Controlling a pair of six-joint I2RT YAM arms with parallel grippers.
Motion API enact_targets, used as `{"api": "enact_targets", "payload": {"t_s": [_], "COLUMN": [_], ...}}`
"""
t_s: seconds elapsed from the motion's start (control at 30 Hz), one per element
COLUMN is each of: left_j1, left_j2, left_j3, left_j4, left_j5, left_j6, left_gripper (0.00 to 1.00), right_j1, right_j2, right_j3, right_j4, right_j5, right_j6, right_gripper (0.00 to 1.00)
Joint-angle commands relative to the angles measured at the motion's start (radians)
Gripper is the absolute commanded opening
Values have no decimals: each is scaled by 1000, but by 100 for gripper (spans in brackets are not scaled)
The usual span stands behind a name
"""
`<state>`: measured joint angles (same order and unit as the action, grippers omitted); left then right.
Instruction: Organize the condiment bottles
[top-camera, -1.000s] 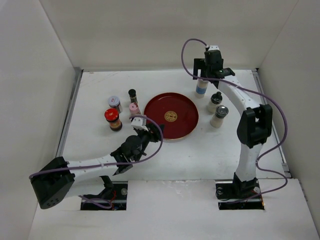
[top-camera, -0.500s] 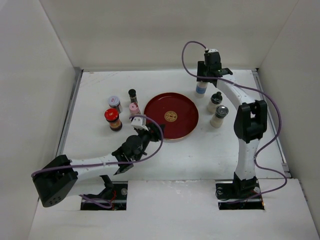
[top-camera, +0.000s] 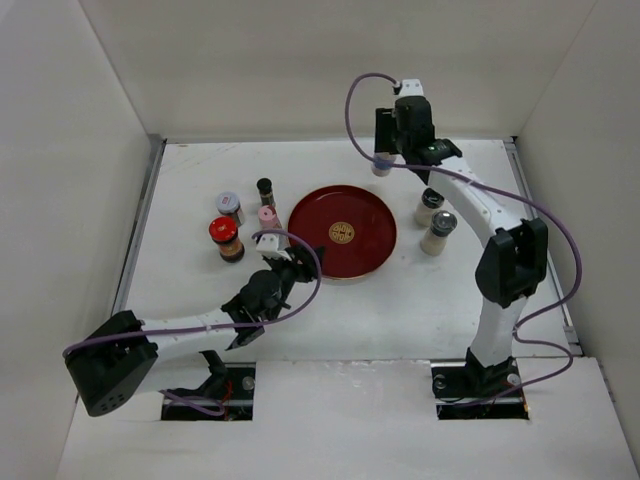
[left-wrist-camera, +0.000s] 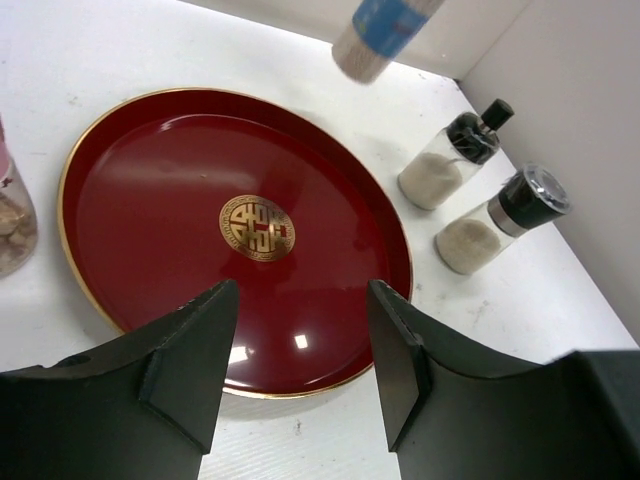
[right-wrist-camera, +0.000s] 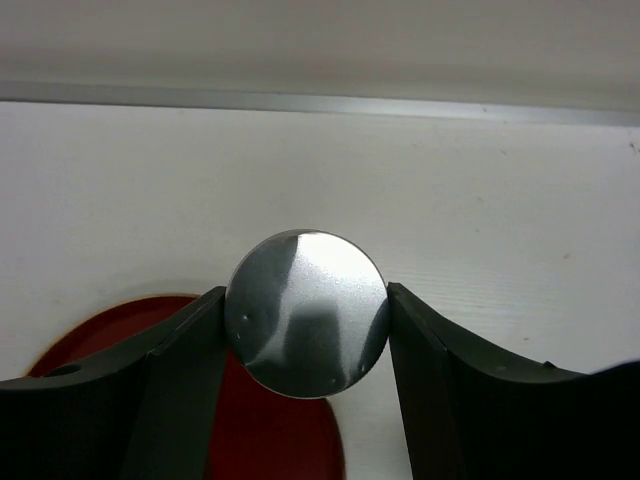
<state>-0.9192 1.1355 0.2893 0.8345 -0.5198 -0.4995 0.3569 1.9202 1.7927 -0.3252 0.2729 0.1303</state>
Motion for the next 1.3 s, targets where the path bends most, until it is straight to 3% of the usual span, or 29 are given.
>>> {"api": "enact_targets", "payload": {"t_s": [0.0,0.33,0.77,0.83,1.03,1.27], "left_j1": [18,30,30,30,30,30], "left_j2": [-23,-48,-42,-37,-31,-43], "left_j3": [-21,-36,-35,-35,-32,-35], "left_j4": [58,58,58,58,58,58], "left_j5": [0,-13,-5,-5,-2,-2], "left_j6": [-28,-39,-43,-45,-48,-48], "left_gripper": [52,53,53,53,53,53], "right_j1": [88,216,221,221,221,167], "right_j2": [-63,11,100,99,28,-228], "right_j3": [44,2,-41,-56,-82,-291], "right_j4": [117,182,192,199,213,253], "right_j5": [-3,6,14,14,15,55], "right_j6": [-24,-11,-14,-14,-12,40], "right_gripper": [42,42,45,52,90,96]}}
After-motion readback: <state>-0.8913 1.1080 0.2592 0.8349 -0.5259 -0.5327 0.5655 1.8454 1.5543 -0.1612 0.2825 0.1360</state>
